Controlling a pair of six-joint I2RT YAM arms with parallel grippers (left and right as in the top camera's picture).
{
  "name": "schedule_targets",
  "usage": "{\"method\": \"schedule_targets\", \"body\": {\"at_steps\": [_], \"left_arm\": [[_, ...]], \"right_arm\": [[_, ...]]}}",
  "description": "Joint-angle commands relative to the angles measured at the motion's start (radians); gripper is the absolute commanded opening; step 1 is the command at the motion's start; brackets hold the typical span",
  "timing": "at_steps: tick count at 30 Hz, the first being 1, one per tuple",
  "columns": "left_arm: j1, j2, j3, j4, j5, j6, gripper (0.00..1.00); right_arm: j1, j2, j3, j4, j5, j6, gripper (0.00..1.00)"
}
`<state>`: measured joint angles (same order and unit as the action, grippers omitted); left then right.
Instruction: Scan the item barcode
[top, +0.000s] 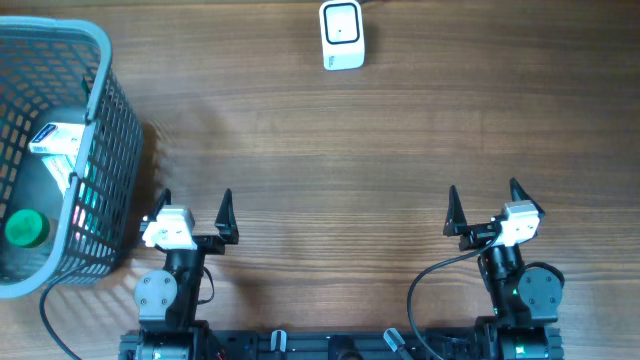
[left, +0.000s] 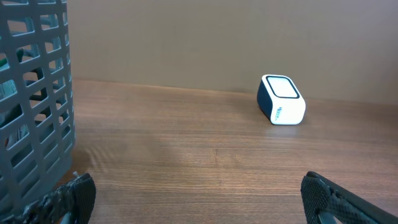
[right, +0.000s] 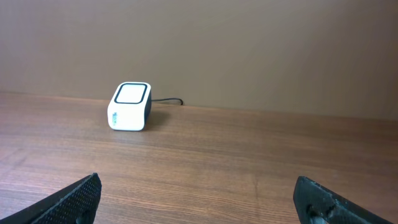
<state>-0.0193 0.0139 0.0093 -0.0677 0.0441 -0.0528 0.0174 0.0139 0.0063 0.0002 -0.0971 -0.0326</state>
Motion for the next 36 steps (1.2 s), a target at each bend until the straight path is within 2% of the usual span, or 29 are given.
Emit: {"method": "schedule_targets", "body": {"at_steps": [1, 8, 12, 17, 22, 25, 27, 32, 34, 36], "left_arm": [[0.005, 0.002, -0.004, -0.004, 0.019, 0.019, 1.00], [0.005, 0.002, -0.003, 0.004, 0.061, 0.015, 1.00], [0.005, 0.002, 0.010, 0.035, 0.263, 0.014, 1.00], [0.005, 0.002, 0.127, -0.074, 0.357, 0.011, 1.00], [0.005, 0.025, 0.335, -0.288, 0.360, 0.011, 1.00], [0.005, 0.116, 0.456, -0.331, 0.367, -0.037, 1.00], [0.005, 0.238, 0.576, -0.366, 0.370, -0.037, 1.00], [0.005, 0.640, 1.061, -0.590, 0.343, -0.030, 1.00], [0.005, 0.734, 1.167, -0.670, 0.383, -0.030, 1.00], [0.005, 0.770, 1.174, -0.674, 0.398, -0.030, 1.00]], "right_arm": [[0.005, 0.002, -0.001, 0.006, -0.015, -0.019, 1.00], [0.005, 0.002, -0.001, 0.006, -0.015, -0.019, 1.00], [0.005, 0.002, -0.001, 0.006, -0.015, -0.019, 1.00], [0.005, 0.002, -0.001, 0.006, -0.015, -0.019, 1.00], [0.005, 0.002, -0.001, 0.006, -0.015, -0.019, 1.00], [0.005, 0.002, -0.001, 0.006, -0.015, -0.019, 1.00], [0.005, 0.002, -0.001, 0.006, -0.015, -0.019, 1.00], [0.005, 0.002, -0.001, 0.006, -0.015, -0.019, 1.00], [0.005, 0.002, -0.001, 0.006, -0.015, -0.019, 1.00], [0.005, 0.002, -0.001, 0.006, -0.015, -0.019, 1.00]]}}
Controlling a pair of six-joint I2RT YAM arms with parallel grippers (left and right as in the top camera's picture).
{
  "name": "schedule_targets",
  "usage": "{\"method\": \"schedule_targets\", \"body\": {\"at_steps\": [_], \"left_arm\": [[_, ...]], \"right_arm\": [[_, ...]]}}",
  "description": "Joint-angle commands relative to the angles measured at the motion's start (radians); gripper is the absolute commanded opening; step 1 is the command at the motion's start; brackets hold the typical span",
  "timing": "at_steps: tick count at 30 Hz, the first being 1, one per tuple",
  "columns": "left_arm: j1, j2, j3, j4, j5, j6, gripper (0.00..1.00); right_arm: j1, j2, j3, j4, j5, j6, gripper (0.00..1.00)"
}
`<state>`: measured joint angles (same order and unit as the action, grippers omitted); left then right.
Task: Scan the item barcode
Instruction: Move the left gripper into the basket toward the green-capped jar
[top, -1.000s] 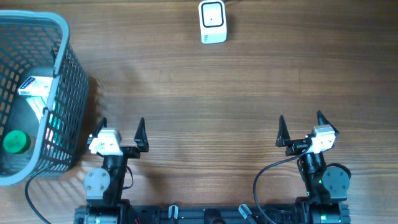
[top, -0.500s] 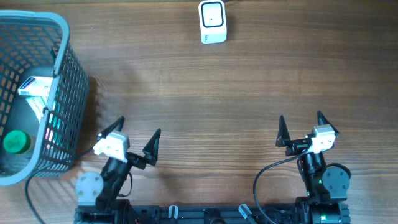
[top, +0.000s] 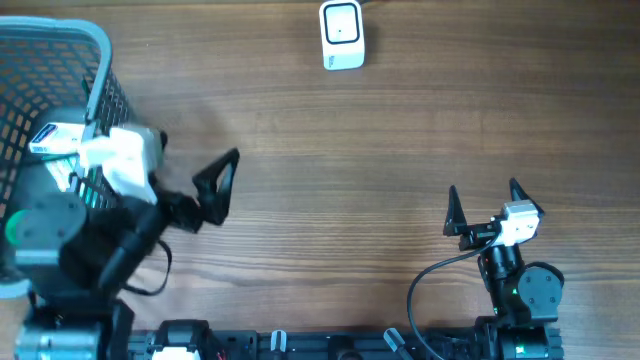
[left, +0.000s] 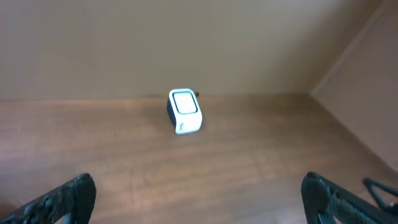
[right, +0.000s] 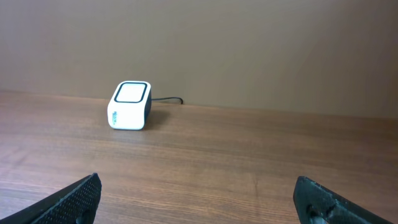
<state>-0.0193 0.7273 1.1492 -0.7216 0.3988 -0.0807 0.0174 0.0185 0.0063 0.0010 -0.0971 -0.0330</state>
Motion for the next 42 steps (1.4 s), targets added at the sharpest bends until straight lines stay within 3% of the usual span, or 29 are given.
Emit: {"method": "schedule_targets", "body": {"at_steps": [1, 3, 4, 5, 7, 9, 11, 15, 20, 22, 24, 33, 42], "left_arm": [[0.005, 0.064, 0.034, -0.016, 0.043, -0.002, 1.00], [0.005, 0.064, 0.034, 0.062, 0.004, 0.025, 1.00], [0.005, 0.065, 0.036, 0.095, -0.077, -0.020, 1.00], [0.005, 0.065, 0.037, 0.124, -0.195, -0.089, 1.00], [0.005, 0.076, 0.037, 0.143, -0.637, -0.329, 1.00], [0.005, 0.097, 0.037, 0.106, -0.935, -0.490, 1.00], [0.021, 0.119, 0.037, 0.080, -1.038, -0.563, 1.00], [0.190, 0.163, 0.037, 0.090, -1.006, -0.643, 1.00], [0.551, 0.256, 0.037, 0.033, -0.653, -0.717, 1.00], [0.705, 0.338, 0.037, -0.040, -0.562, -0.811, 1.00], [0.817, 0.443, 0.037, -0.054, -0.511, -0.826, 1.00], [0.875, 0.786, 0.037, -0.014, -0.486, -0.826, 1.00], [0.875, 0.958, 0.037, 0.000, -0.497, -0.874, 1.00]], "right_arm": [[0.005, -0.002, -0.001, 0.005, -0.015, -0.019, 1.00], [0.005, -0.002, -0.001, 0.005, -0.015, -0.019, 1.00], [0.005, -0.002, -0.001, 0.006, -0.015, -0.018, 1.00], [0.005, -0.002, -0.001, 0.005, -0.015, -0.019, 1.00], [0.005, -0.002, -0.001, 0.005, -0.015, -0.018, 1.00], [0.005, -0.002, -0.001, 0.005, -0.016, -0.019, 1.00], [0.005, -0.002, -0.001, 0.006, -0.015, -0.019, 1.00], [0.005, -0.002, -0.001, 0.005, -0.015, -0.018, 0.99], [0.005, -0.002, -0.001, 0.005, -0.015, -0.019, 1.00], [0.005, -0.002, -0.001, 0.006, -0.015, -0.019, 0.99], [0.005, -0.002, -0.001, 0.005, -0.015, -0.019, 1.00], [0.005, -0.002, -0.001, 0.005, -0.015, -0.019, 1.00], [0.005, -0.002, -0.001, 0.006, -0.015, -0.019, 1.00]]}}
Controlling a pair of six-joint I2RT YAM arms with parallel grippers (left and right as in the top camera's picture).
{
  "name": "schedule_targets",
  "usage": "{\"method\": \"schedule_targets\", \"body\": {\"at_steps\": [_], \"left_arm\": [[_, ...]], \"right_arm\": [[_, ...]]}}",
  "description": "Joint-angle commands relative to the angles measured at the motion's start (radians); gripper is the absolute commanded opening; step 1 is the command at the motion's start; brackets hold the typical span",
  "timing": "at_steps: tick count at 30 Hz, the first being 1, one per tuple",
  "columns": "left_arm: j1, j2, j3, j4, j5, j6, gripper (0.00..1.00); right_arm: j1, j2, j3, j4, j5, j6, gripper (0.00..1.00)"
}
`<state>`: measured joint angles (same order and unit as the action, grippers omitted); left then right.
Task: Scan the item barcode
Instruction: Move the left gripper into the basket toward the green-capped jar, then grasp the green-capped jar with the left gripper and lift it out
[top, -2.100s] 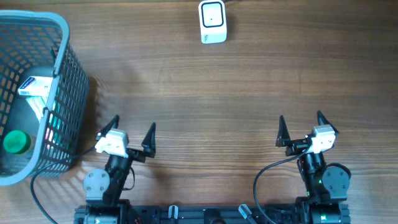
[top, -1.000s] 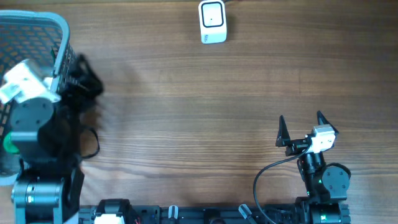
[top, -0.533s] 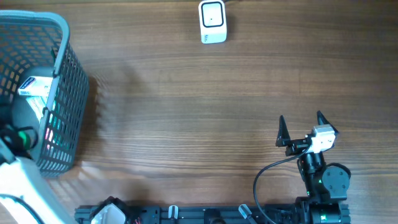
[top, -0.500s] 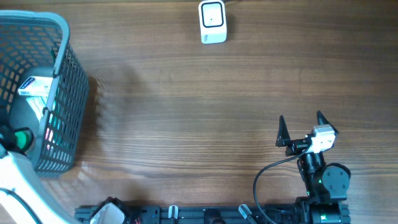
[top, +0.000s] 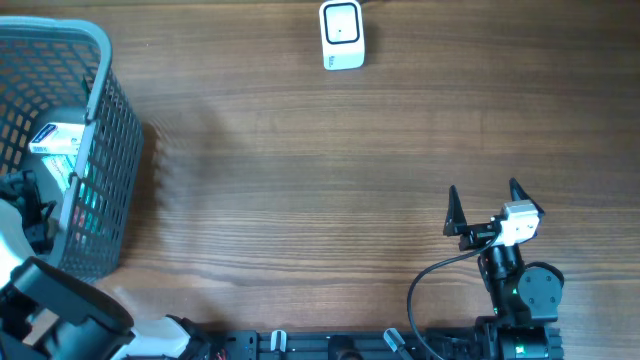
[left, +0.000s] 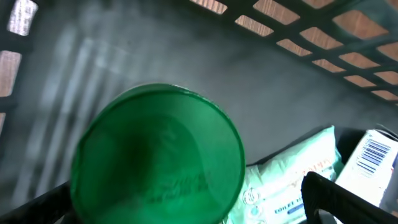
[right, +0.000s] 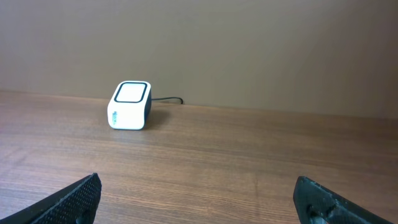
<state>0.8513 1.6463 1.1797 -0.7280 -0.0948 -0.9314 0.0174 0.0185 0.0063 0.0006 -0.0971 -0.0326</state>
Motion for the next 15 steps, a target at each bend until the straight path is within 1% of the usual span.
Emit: {"method": "schedule_targets", "body": {"at_steps": [1, 6, 8, 9, 10, 11, 12, 15], "left_arm": [[0.005, 0.046, 0.006, 0.011, -0.008, -0.023, 1.00], [0.006, 0.106, 0.006, 0.071, -0.030, -0.016, 1.00], [0.006, 0.124, 0.006, 0.070, -0.030, -0.016, 1.00], [0.006, 0.129, 0.006, 0.066, -0.031, -0.015, 0.96], [0.006, 0.129, 0.006, 0.058, -0.034, -0.015, 0.87], [0.006, 0.129, 0.006, 0.051, -0.037, -0.001, 0.56], [0.006, 0.129, 0.006, 0.051, -0.037, 0.008, 0.48], [0.006, 0.127, 0.006, 0.047, -0.037, 0.011, 0.45]], "right_arm": [[0.005, -0.002, -0.001, 0.006, -0.015, -0.019, 1.00], [0.005, -0.002, -0.001, 0.006, -0.015, -0.019, 1.00], [0.005, -0.002, -0.001, 0.006, -0.015, -0.019, 1.00], [0.005, -0.002, -0.001, 0.006, -0.015, -0.019, 1.00], [0.005, -0.002, -0.001, 0.006, -0.015, -0.019, 1.00], [0.005, -0.002, -0.001, 0.006, -0.015, -0.019, 1.00], [0.005, -0.002, -0.001, 0.006, -0.015, -0.019, 1.00], [0.005, -0.002, -0.001, 0.006, -0.015, -0.019, 1.00]]}}
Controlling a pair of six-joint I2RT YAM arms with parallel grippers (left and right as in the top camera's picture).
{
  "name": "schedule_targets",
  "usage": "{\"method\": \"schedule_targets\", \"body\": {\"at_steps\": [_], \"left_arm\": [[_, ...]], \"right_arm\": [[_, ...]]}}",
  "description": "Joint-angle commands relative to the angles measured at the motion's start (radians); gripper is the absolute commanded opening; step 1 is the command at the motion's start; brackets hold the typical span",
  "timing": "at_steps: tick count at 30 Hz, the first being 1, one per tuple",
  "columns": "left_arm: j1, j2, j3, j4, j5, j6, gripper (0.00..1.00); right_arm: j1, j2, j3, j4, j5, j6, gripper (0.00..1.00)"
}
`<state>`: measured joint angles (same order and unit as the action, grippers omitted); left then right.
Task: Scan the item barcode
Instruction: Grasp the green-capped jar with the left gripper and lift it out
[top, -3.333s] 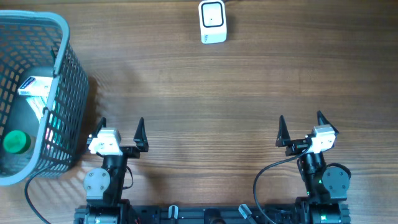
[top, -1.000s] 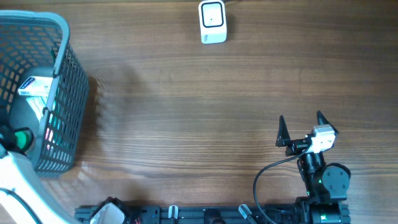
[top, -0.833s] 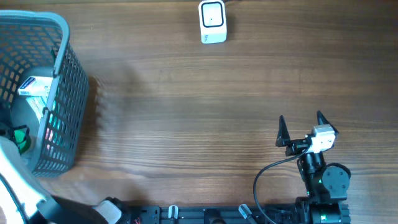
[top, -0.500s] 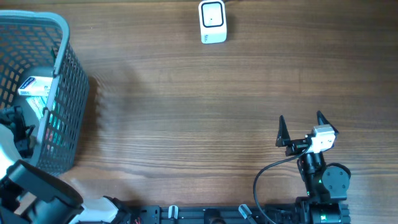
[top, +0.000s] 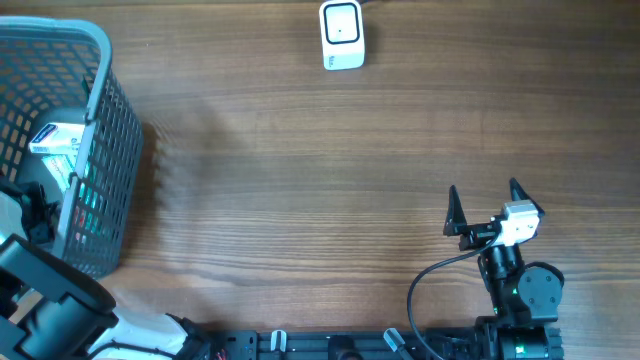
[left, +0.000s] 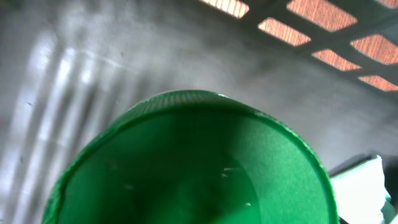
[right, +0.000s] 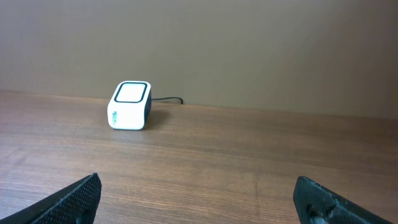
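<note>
A round green lid (left: 186, 168) fills the left wrist view, very close and blurred; my left fingers do not show there. Overhead, my left gripper (top: 33, 212) is down inside the grey basket (top: 100, 60) at the left, its dark fingers apart around where the lid lies, which the arm hides. A white box with a barcode (top: 55, 137) lies in the basket behind it. The white scanner (top: 342, 35) stands at the table's far edge, also seen in the right wrist view as the scanner (right: 130, 106). My right gripper (top: 483, 208) rests open and empty at the near right.
A white packet corner (left: 367, 180) lies beside the lid on the basket floor. The basket's mesh wall (left: 311, 37) rises just behind the lid. A black cable (right: 168, 99) runs from the scanner along the back wall.
My left gripper has come closer to the green lid, which now fills its view and hides the fingertips, the packet and the barcode box. The right arm has not moved.
Both grippers first rested open at the near edge. Then the left arm was raised beside the basket, looking across at the scanner. Later it was inside the basket above the green lid, and now it is right at the lid. The right arm stayed still.
</note>
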<state>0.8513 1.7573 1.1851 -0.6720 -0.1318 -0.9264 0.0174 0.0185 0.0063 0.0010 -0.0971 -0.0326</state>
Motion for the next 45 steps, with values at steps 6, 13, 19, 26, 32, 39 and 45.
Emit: {"method": "schedule_targets", "body": {"at_steps": [6, 13, 19, 26, 32, 39, 45], "left_arm": [[0.003, -0.001, 0.001, -0.051, 0.001, 0.006, 0.44], [-0.093, -0.003, 0.001, -0.149, 0.000, 0.005, 1.00], [-0.113, -0.003, 0.133, -0.284, -0.144, 0.006, 1.00], [-0.113, -0.001, 0.177, -0.258, -0.151, 0.006, 1.00], [-0.063, 0.066, 0.177, -0.244, -0.150, 0.006, 1.00], [-0.036, 0.129, 0.177, -0.219, -0.081, 0.061, 0.95], [-0.036, 0.129, 0.177, -0.217, 0.014, 0.116, 0.57]], "right_arm": [[0.005, -0.002, -0.001, 0.005, -0.016, -0.019, 1.00], [0.005, -0.002, -0.001, 0.005, -0.015, -0.019, 1.00], [0.005, -0.002, -0.001, 0.005, -0.015, -0.019, 1.00], [0.005, -0.002, -0.001, 0.006, -0.015, -0.019, 1.00], [0.005, -0.002, -0.001, 0.005, -0.015, -0.019, 1.00], [0.005, -0.002, -0.001, 0.006, -0.016, -0.019, 1.00], [0.005, -0.002, -0.001, 0.005, -0.015, -0.019, 1.00]]}}
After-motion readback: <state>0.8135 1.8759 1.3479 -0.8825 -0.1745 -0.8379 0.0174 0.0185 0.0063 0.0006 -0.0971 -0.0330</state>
